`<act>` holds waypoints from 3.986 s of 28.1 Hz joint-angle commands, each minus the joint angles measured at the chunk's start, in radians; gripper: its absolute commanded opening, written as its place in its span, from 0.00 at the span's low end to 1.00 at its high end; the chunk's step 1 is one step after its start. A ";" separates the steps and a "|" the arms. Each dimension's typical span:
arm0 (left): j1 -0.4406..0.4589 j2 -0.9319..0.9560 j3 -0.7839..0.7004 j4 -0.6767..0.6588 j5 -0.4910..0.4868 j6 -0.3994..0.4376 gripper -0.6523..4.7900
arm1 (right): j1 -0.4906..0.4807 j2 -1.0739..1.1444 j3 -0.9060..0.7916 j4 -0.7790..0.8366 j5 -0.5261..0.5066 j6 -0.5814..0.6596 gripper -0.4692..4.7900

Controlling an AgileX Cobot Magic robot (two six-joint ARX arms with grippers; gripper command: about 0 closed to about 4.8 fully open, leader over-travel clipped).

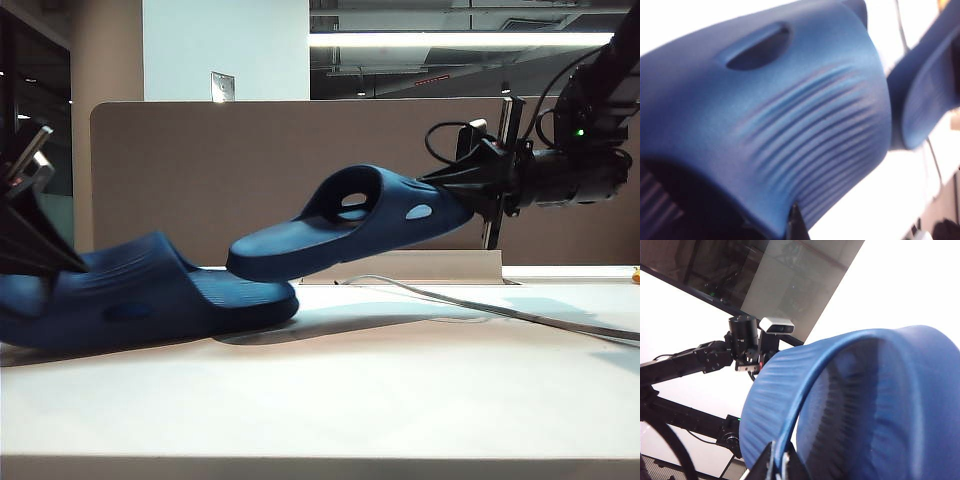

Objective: Interlock the pair of blue slippers on the table with their fronts facing up.

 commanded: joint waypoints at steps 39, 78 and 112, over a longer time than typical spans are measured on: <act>-0.155 -0.066 -0.001 0.219 0.151 -0.182 0.11 | 0.061 -0.003 0.007 -0.013 -0.010 -0.065 0.10; -0.168 0.027 -0.009 0.296 0.032 -0.200 0.11 | 0.166 0.079 -0.018 0.081 0.245 0.017 0.09; -0.168 0.028 -0.009 0.257 0.002 -0.138 0.11 | 0.275 0.079 -0.014 0.268 0.327 0.238 0.09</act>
